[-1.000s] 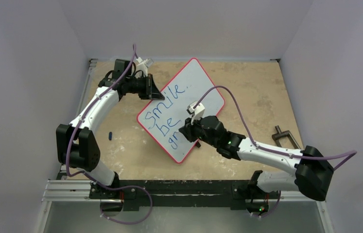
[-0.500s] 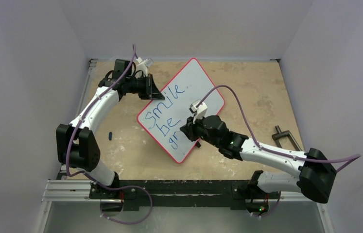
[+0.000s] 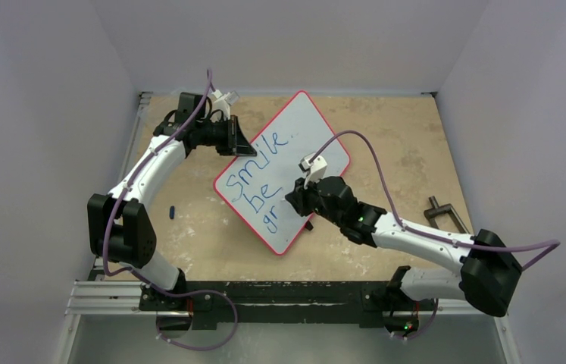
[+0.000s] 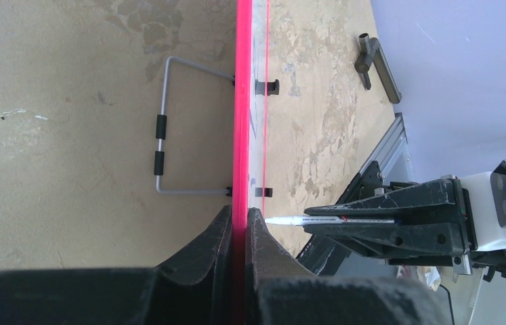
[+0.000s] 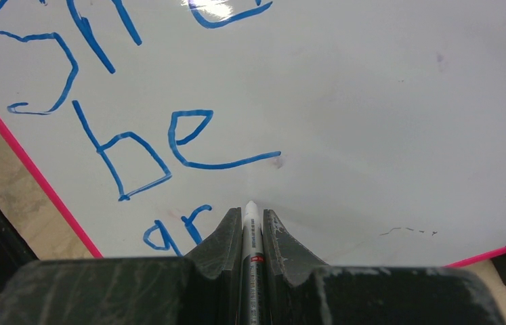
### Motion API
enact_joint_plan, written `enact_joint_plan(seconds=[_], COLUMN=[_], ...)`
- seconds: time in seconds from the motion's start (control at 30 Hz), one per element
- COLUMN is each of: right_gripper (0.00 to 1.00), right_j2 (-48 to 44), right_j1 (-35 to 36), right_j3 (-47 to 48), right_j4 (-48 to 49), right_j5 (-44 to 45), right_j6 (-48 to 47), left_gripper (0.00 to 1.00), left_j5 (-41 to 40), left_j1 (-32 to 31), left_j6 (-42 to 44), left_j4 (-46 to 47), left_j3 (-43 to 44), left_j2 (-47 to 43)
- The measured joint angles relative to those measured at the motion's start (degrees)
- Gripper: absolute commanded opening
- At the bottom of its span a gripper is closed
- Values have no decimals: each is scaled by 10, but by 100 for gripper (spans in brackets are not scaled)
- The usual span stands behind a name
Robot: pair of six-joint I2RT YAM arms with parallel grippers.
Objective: Write a sentence on the whiteboard
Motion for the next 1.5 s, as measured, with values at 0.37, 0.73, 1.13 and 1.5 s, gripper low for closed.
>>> enact_joint_plan(seconds=[0.37,0.73,1.13,1.5], right_gripper=[0,0,0,0], right_j2=[21,24,22,14], right_j1=[-3,-4,-4,-3], right_j3=[0,0,-10,-28], right_j4=[9,15,26,26], right_j5=[-21,-51,-64,-83], right_j6=[-5,-18,-22,-19], left_gripper=[0,0,0,0], left_j5=[0,0,0,1], left_j1=[0,0,0,0], left_j6=[7,11,11,12], left_j4=[1,1,1,3], left_j3=[0,0,0,0], left_j2=[0,0,0,0])
